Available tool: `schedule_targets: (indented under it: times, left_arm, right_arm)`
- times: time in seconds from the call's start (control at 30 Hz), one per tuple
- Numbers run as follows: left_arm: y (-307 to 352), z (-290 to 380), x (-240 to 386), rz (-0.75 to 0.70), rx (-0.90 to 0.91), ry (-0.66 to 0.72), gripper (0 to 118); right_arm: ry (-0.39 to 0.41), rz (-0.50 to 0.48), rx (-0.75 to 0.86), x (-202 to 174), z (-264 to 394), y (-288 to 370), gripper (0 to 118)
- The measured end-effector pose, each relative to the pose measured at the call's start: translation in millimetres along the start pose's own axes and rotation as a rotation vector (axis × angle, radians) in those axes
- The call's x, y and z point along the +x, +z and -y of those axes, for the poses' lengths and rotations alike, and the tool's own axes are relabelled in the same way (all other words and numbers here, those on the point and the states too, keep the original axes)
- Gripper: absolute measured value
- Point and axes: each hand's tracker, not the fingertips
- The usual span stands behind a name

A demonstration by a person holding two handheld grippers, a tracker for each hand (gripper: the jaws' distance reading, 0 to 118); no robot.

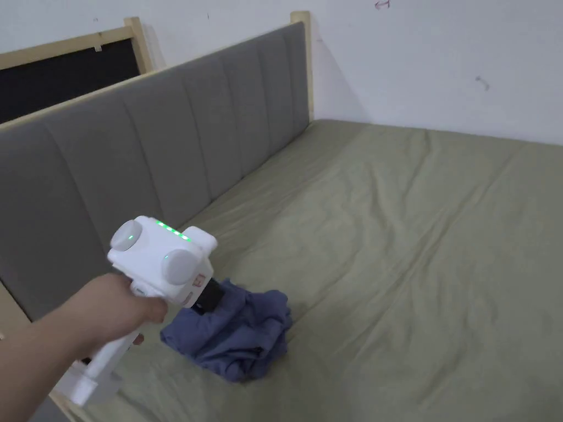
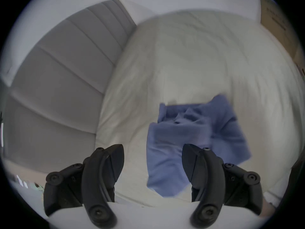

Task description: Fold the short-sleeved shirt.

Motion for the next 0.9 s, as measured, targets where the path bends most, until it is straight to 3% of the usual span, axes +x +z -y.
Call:
schedule_targets:
  times: [0.1, 0.13, 0.17, 0.2, 0.27, 0.3, 0.5, 0.63, 0.77, 0.9]
  left_arm:
    - [78.1, 20.2, 22.3, 0.038, 0.26, 0.112, 72]
    - [107.3, 30.6, 35.0, 0.067, 0.355, 0.134, 57]
    - [130.6, 38.7, 47.2, 0.095, 0.415, 0.137, 34]
    - [156.7, 48.8, 64.6, 0.105, 0.474, 0.147, 2]
    - [205.2, 66.1, 100.5, 0.052, 0.648, 0.2, 0]
    - [219.3, 71.5, 113.1, 0.099, 0.716, 0.201, 0]
    - [288.7, 100.2, 224.7, 0.226, 0.932, 0.17, 0]
    - [311.9, 117.3, 277.7, 0.333, 0.97, 0.164, 0]
    - [324.3, 138.6, 310.4, 0.243, 1.05, 0.069, 0]
    - [324.6, 158.4, 325.7, 0.262, 1.069, 0.072, 0]
  right_arm:
    - [0.079, 0.076, 0.065, -3.6, 2.3, 19.1, 0]
    - [0.105, 0.118, 0.082, -6.2, 5.8, 32.4, 0]
    - [0.123, 0.152, 0.099, -7.4, 7.5, 39.4, 0]
    - [0.138, 0.18, 0.121, -8.0, 9.8, 47.3, 0]
    - [0.187, 0.273, 0.178, -12.1, 15.9, 64.8, 0]
    - [0.205, 0.319, 0.202, -13.7, 19.2, 73.1, 0]
    - [0.288, 0.539, 0.361, -17.6, 46.0, 113.6, 0]
    - [0.324, 0.666, 0.448, -20.8, 67.2, 133.1, 0]
    - [0.346, 0.73, 0.48, -23.0, 86.0, 144.6, 0]
    - [0.318, 0.75, 0.514, -20.9, 102.1, 159.9, 0]
